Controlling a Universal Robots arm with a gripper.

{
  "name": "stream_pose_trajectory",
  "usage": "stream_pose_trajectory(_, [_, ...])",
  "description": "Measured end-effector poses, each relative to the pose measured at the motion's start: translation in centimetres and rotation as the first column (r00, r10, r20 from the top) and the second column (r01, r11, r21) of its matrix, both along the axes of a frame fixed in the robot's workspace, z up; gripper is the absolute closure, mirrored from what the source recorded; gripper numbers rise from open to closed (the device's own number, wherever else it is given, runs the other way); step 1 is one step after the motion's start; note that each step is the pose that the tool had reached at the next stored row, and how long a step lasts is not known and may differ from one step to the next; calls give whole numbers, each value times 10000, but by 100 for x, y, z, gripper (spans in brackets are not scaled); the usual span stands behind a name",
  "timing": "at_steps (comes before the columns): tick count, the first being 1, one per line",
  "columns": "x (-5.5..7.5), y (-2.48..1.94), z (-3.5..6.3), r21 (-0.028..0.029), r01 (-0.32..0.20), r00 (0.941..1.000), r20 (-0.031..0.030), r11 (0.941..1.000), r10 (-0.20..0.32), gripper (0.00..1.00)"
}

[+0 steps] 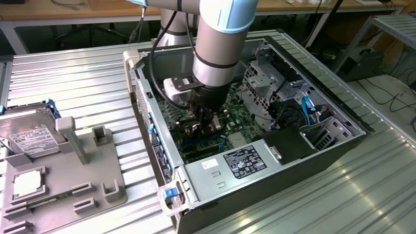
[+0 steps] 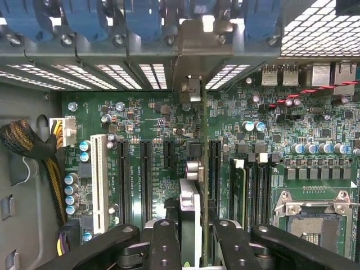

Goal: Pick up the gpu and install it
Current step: 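Insert the gpu into the slot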

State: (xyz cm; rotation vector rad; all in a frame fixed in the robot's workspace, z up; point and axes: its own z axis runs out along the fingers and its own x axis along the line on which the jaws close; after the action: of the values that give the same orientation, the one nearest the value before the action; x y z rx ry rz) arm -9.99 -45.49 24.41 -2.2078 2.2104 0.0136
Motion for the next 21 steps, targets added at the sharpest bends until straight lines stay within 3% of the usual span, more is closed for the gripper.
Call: stream_pose_trajectory(21, [-9, 0, -88, 0, 0, 10000, 0, 10000, 0, 72])
